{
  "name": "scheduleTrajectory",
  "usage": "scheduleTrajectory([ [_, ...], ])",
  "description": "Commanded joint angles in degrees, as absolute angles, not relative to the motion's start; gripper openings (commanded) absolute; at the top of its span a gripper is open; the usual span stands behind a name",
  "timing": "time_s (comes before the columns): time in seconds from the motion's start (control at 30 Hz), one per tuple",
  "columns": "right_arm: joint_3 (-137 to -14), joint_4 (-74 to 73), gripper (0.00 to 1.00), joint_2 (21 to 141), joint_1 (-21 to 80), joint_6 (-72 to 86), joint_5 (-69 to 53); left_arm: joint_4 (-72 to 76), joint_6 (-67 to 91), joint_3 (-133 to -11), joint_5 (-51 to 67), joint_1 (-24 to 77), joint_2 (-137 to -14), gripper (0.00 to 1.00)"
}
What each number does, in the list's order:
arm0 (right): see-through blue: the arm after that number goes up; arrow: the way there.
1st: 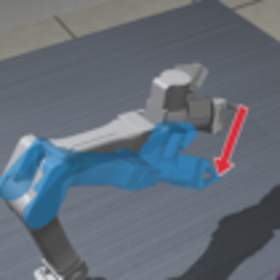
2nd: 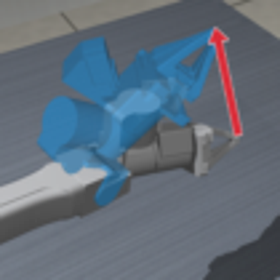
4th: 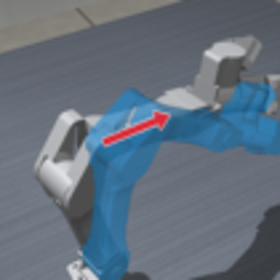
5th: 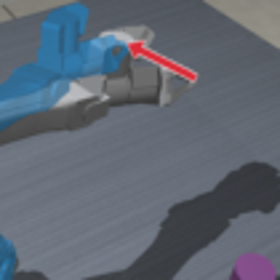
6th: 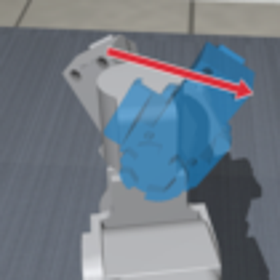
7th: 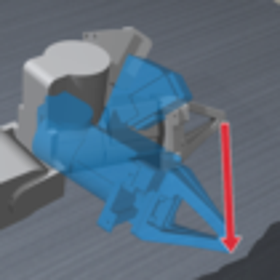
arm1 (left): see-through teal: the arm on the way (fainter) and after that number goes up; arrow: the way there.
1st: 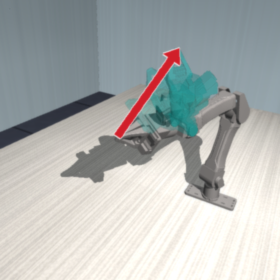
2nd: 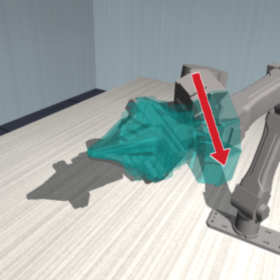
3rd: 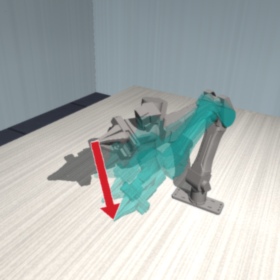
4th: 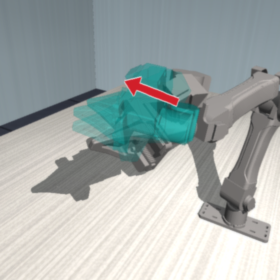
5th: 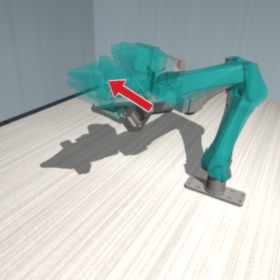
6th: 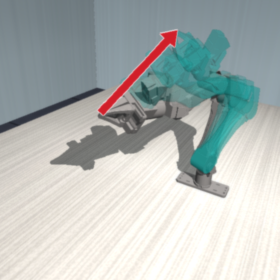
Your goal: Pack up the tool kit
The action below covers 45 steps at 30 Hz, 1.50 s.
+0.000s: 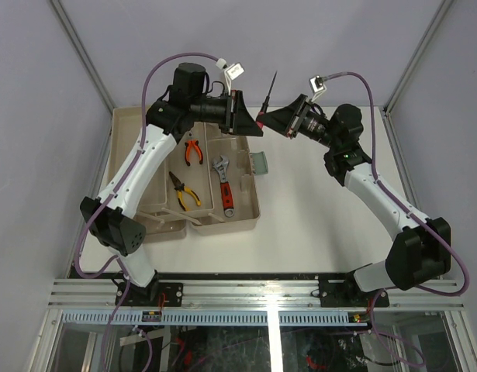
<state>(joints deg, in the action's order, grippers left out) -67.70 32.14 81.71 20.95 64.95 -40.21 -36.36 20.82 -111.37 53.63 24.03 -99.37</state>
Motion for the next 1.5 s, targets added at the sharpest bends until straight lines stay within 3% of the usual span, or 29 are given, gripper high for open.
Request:
scheduleTrajectory([
  [0.0,-70.5,36.3,0.00,81.6,21.4,64.9,-41.3,-30.8,22.8,-111.2,53.8,24.3,-99.7,0.17],
  [0.1,-70.0,35.4,0.00,81.6,21.4,64.2,-41.5,-30.4,23.3,-111.3,54.1,24.3,-99.8,0.01],
  [0.23,-69.8,32.3,0.00,81.6,21.5,61.8,-42.1,-30.6,23.0,-111.1,54.2,24.3,-99.4,0.00],
  [0.27,-69.8,30.9,0.06,81.6,21.5,60.7,-42.0,-31.0,22.7,-111.1,54.3,24.3,-99.2,0.00],
  [0.33,-69.8,26.8,0.32,81.1,21.5,57.8,-40.2,-31.9,21.6,-110.9,54.1,24.3,-98.8,0.00],
  [0.4,-69.3,23.7,0.52,80.2,21.4,55.0,-38.5,-33.0,20.0,-110.5,53.6,24.1,-98.0,0.00],
  [0.5,-68.7,20.1,0.65,78.6,21.4,51.6,-35.2,-33.3,19.0,-108.2,53.0,23.0,-95.9,0.00],
  [0.67,-70.8,8.9,0.66,77.7,21.4,44.6,-29.2,-33.6,19.1,-104.3,52.9,17.2,-92.3,0.00],
  [0.83,-73.3,-6.0,0.68,77.4,21.3,36.4,-21.8,-42.3,13.0,-103.6,52.9,1.9,-88.9,0.00],
  [1.13,-70.7,-8.7,0.68,77.9,21.0,35.9,-21.0,-64.7,-5.7,-102.3,48.0,-21.0,-87.7,0.00],
  [1.47,-70.2,-10.4,0.68,77.3,21.0,35.4,-20.9,-74.8,-15.0,-100.1,37.7,-27.2,-87.4,0.00],
])
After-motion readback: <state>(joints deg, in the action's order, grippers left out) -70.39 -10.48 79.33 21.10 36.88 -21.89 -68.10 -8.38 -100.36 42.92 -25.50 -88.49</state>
